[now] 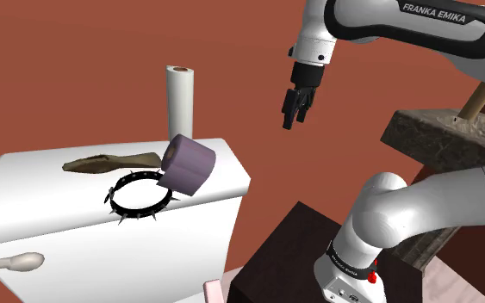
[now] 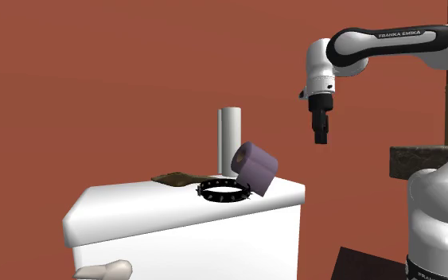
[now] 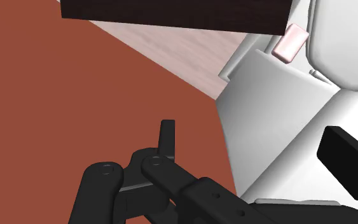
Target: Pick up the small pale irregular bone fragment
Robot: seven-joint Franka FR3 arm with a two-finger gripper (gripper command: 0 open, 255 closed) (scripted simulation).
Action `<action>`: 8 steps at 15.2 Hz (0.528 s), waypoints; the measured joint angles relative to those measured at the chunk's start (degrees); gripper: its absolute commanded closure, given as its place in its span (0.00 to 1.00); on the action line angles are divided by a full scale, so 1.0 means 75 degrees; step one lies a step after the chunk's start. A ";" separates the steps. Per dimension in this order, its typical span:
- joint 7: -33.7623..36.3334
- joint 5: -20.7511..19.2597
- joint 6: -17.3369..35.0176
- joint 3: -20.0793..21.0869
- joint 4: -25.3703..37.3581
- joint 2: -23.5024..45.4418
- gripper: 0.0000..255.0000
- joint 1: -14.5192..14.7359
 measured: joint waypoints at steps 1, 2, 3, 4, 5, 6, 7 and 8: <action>0.0000 0.0000 0.0000 0.0000 0.0000 0.0000 0.00 0.0000; -0.0064 0.0001 0.0077 0.0018 0.0050 0.0128 0.00 0.0043; -0.0165 -0.0005 0.0133 0.0037 0.0215 0.0350 0.00 0.0105; -0.0289 -0.0010 0.0281 0.0064 0.0308 0.0598 0.00 0.0176; -0.0357 0.0022 0.0362 0.0149 0.0475 0.0844 0.00 0.0272; -0.0454 0.0038 0.0489 0.0216 0.0629 0.1121 0.00 0.0359; -0.0578 0.0034 0.0620 0.0262 0.0813 0.1435 0.00 0.0436; -0.0703 0.0031 0.0716 0.0309 0.0945 0.1665 0.00 0.0513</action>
